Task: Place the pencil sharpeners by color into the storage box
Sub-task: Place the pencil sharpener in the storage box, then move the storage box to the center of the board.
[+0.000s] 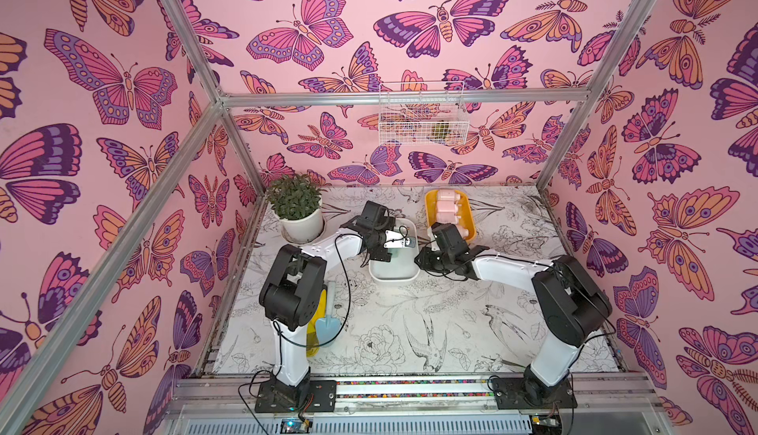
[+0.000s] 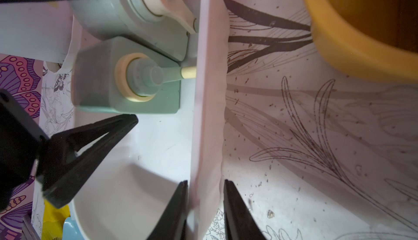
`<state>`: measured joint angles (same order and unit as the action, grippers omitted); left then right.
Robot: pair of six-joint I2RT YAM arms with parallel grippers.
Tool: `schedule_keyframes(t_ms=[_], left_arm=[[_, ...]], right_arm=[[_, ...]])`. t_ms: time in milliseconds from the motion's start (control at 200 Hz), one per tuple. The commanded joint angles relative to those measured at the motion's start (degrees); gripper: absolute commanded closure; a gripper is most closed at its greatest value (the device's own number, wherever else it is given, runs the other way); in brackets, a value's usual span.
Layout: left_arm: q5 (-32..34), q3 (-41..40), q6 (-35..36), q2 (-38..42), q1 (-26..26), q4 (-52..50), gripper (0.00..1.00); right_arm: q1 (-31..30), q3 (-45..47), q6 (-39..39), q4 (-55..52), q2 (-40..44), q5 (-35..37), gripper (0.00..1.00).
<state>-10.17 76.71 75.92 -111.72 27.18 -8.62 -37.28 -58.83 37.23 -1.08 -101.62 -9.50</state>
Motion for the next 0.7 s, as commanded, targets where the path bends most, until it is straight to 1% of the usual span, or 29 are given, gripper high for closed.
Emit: schedule_keyframes(t_ms=[0, 220, 441, 541, 606, 696], left_arm=[[1.1, -1.4, 1.1, -2.3, 0.2, 6.5, 0.0], [-0.1, -1.6, 1.0, -1.3, 0.3, 6.5, 0.0], [-2.6, -5.0, -0.6, 4.5, 1.2, 5.5, 0.0], [-4.2, -6.2, -4.2, 8.3, 1.2, 5.3, 0.0], [-4.1, -6.6, -7.5, 10.6, 1.3, 5.4, 0.0], [-1.8, -5.7, -15.3, 13.6, 1.4, 5.7, 0.0]], right_arm=[[-0.4, 0.6, -0.1, -0.8, 1.6, -0.2, 0.69], [-0.4, 0.6, -0.4, -1.3, 1.6, -0.2, 0.69], [-0.3, -0.3, 0.0, -1.1, 0.4, -2.0, 0.69], [-0.4, -1.0, 0.3, -1.1, -0.2, -3.2, 0.7], [-0.3, -1.3, 0.7, -1.2, -0.6, -2.4, 0.71], [-0.4, -1.8, 1.1, -2.1, -1.0, 0.6, 0.77]])
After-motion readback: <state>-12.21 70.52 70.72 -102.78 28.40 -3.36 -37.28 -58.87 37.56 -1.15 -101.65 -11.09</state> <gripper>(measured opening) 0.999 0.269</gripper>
